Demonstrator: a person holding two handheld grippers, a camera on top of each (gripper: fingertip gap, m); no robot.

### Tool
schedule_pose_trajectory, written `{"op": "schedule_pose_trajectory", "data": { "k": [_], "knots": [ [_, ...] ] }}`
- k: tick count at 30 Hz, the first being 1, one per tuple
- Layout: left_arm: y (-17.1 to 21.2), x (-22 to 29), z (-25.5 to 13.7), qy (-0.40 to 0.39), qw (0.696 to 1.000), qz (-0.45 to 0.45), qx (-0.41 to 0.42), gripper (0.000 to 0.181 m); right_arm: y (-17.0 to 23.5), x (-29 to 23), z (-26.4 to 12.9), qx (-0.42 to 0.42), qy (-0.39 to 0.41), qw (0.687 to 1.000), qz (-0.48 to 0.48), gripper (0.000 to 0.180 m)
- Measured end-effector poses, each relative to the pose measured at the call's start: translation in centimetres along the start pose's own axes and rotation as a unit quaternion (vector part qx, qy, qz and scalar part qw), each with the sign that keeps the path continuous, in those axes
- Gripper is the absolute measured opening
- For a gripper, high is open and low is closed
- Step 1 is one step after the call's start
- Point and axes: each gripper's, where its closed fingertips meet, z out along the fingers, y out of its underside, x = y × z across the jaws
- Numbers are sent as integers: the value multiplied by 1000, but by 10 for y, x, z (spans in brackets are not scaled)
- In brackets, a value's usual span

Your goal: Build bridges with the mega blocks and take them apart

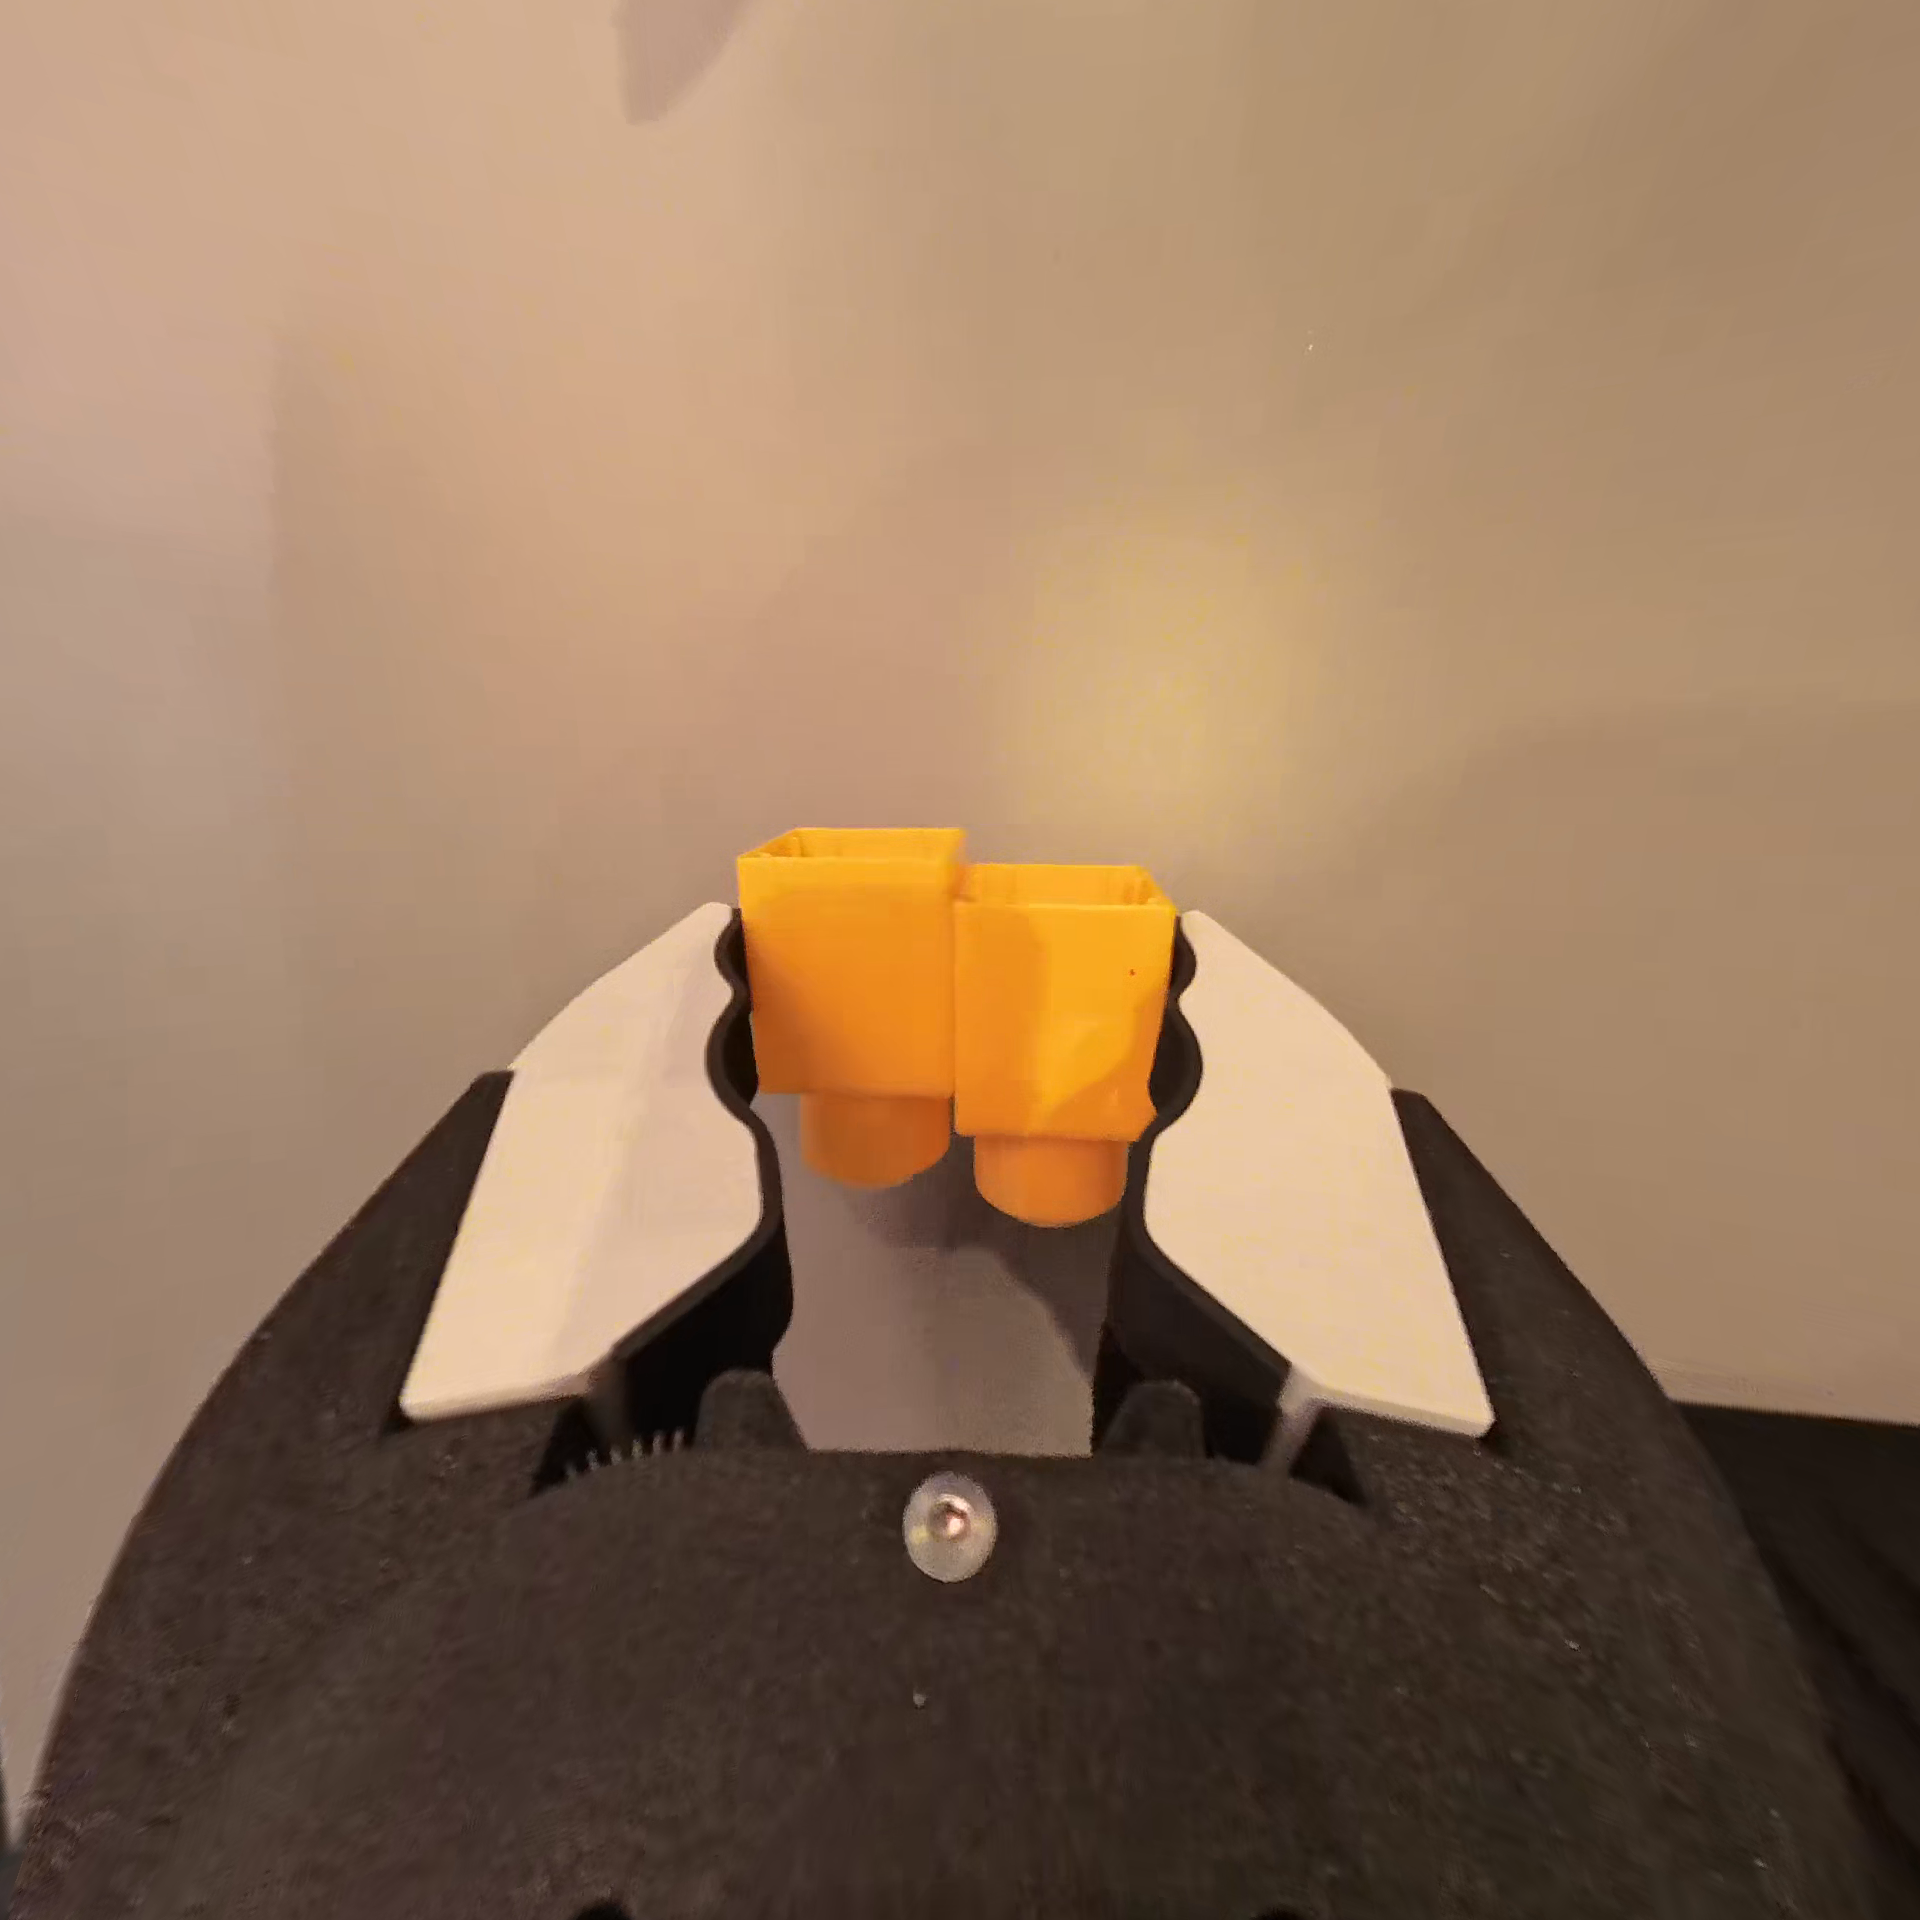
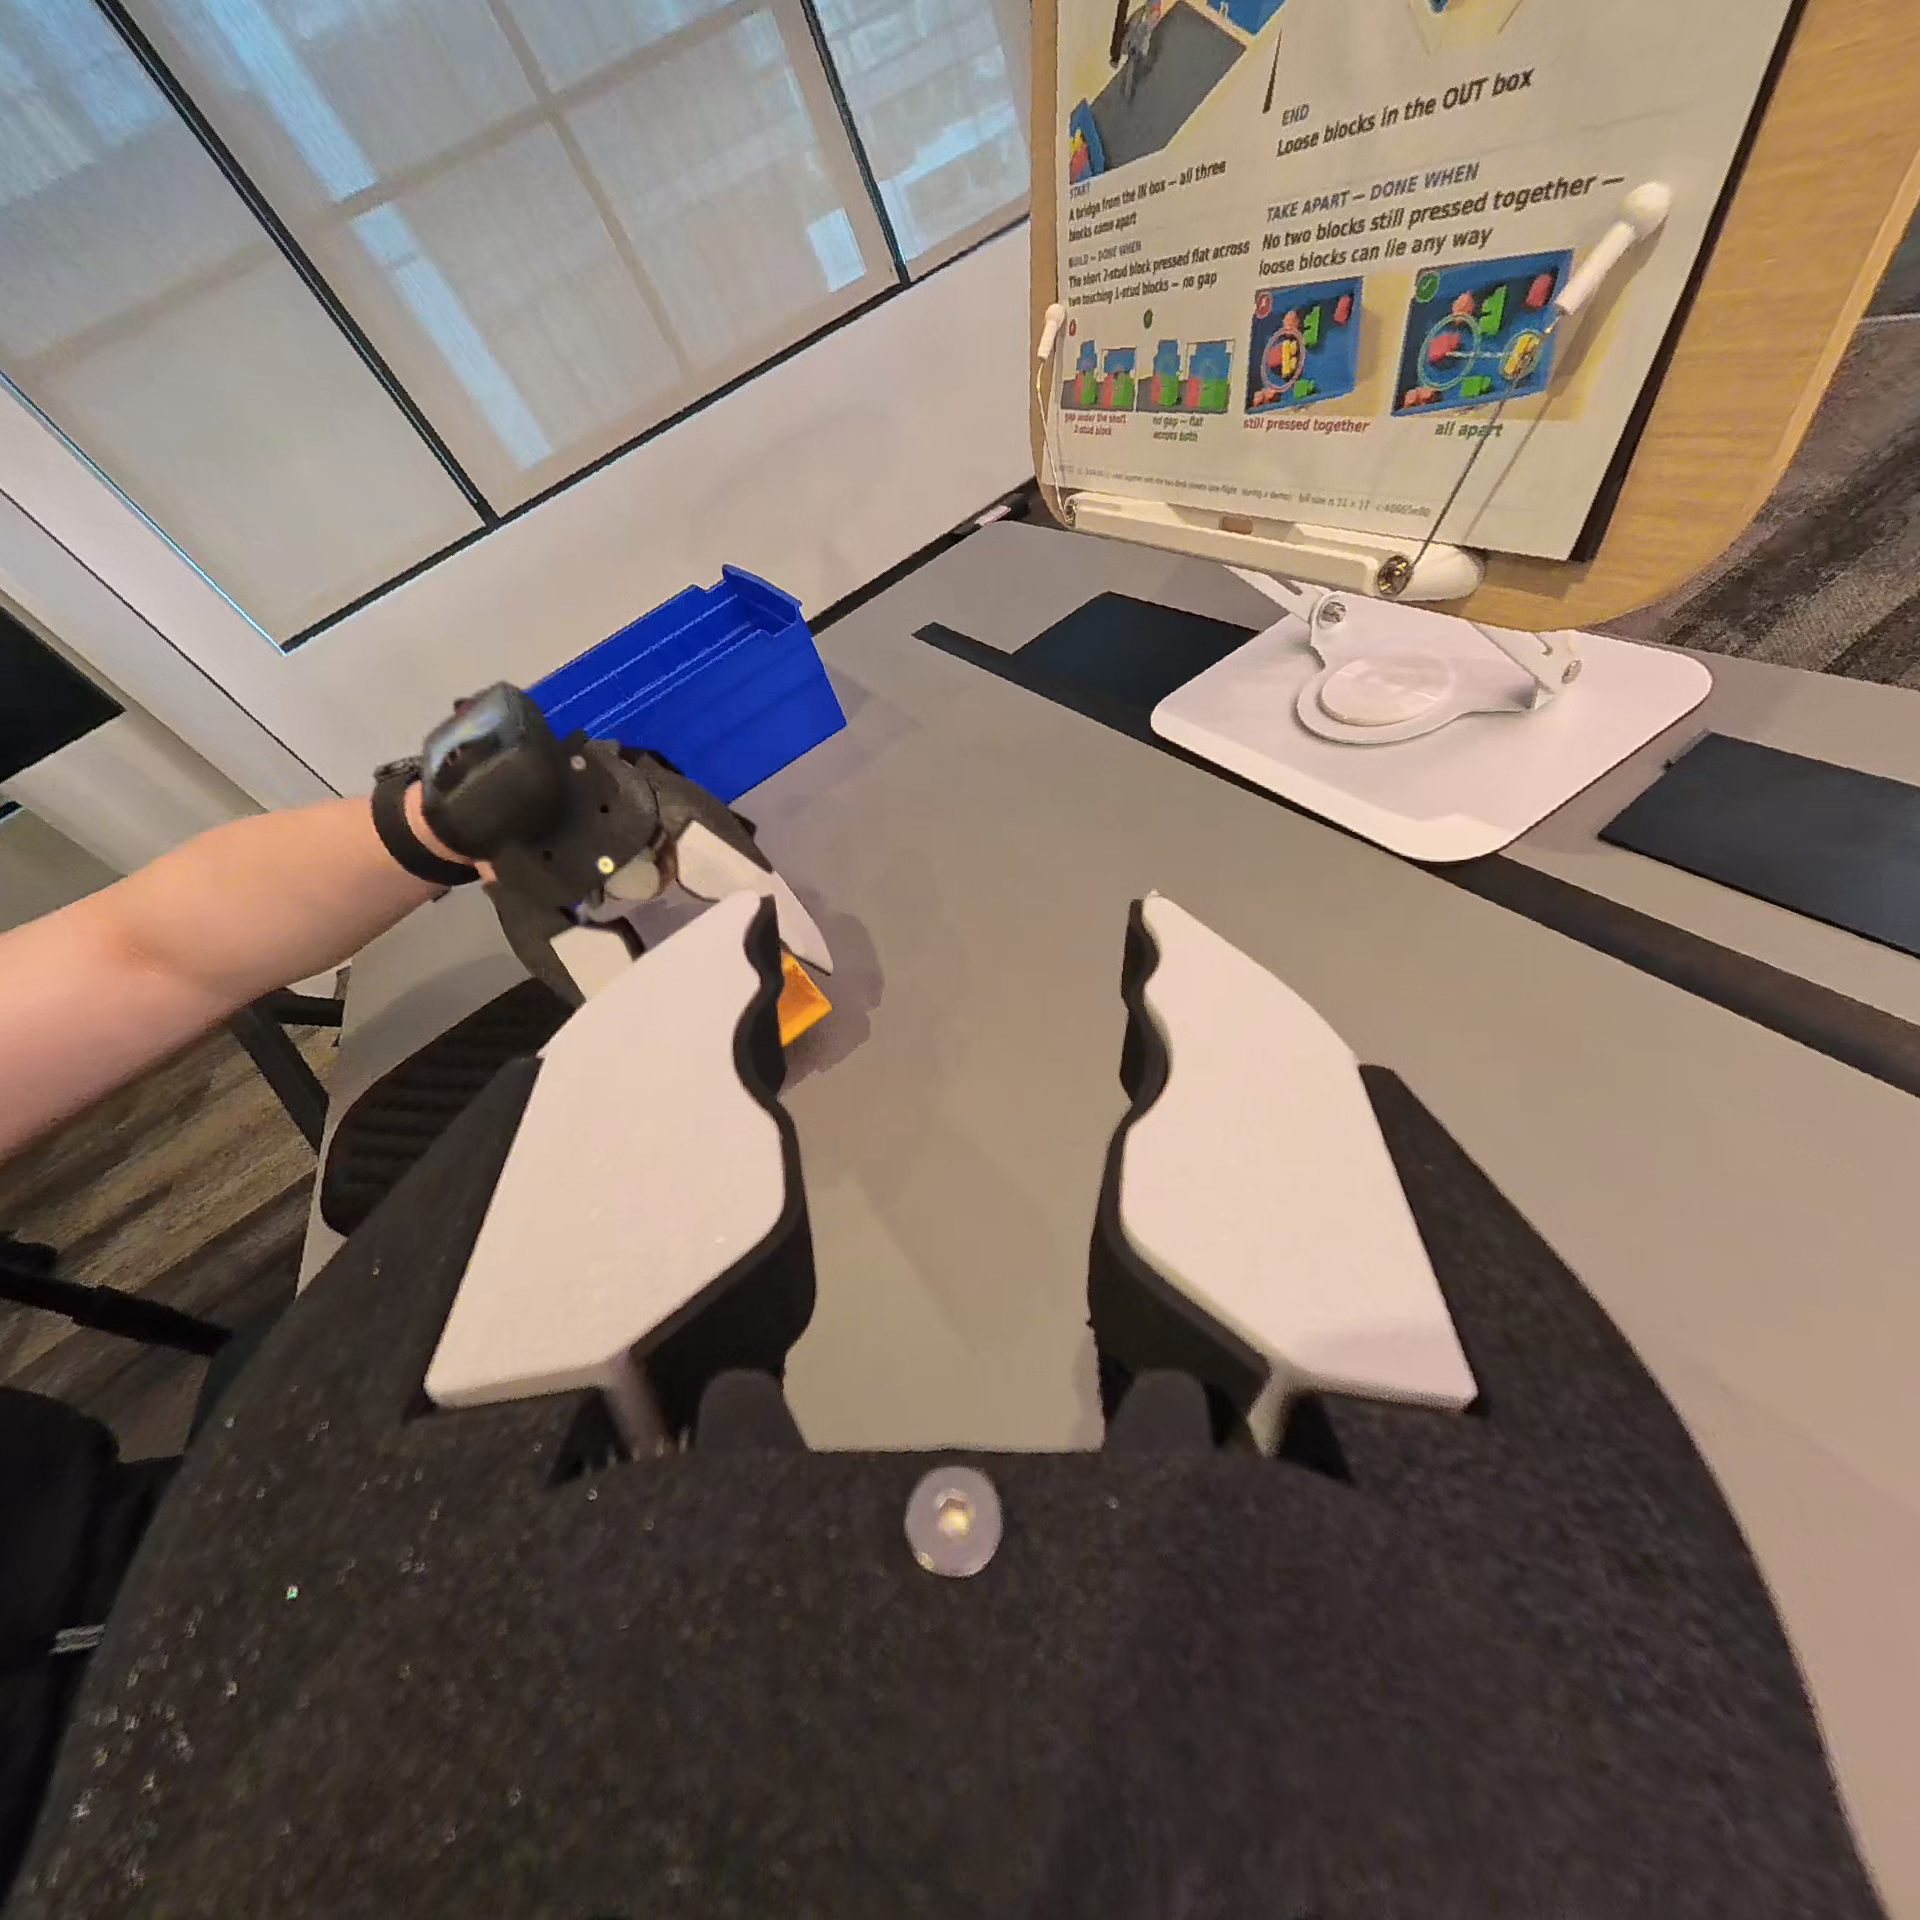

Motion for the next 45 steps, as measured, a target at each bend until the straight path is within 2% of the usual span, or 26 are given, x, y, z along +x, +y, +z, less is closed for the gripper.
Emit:
{"op": "schedule_pose_trajectory", "data": {
  "k": [6,16,19,22,26,29,31,33,37,45],
  "knots": [
    [1,8,23,-14,997,56,-44,75,15,12,5,-21,-2,1000,17,62],
    [3,7,33,-6,997,46,-58,75,32,10,25,-62,-22,998,18,63],
    [-1,7,32,-15,998,37,-43,84,40,7,34,-85,-30,996,13,63],
    [-7,6,19,-18,1000,9,3,87,55,2,46,-124,-37,992,1,63],
    [-5,1,-17,-49,993,-46,94,86,82,-17,75,-174,-80,981,-39,56],
    [11,2,-47,-90,979,-87,160,81,93,-43,107,-147,-136,972,-125,31],
    [20,9,-66,-107,965,-115,209,76,116,-60,121,-185,-183,955,-140,8],
    [28,20,-84,-121,951,-135,250,73,141,-59,132,-241,-172,938,-181,6],
    [42,40,-110,-151,935,-144,287,67,173,-52,145,-300,-147,906,-259,0],
    [54,69,-116,-155,926,-155,308,68,182,-51,155,-315,-130,897,-283,0]
  ]
}}
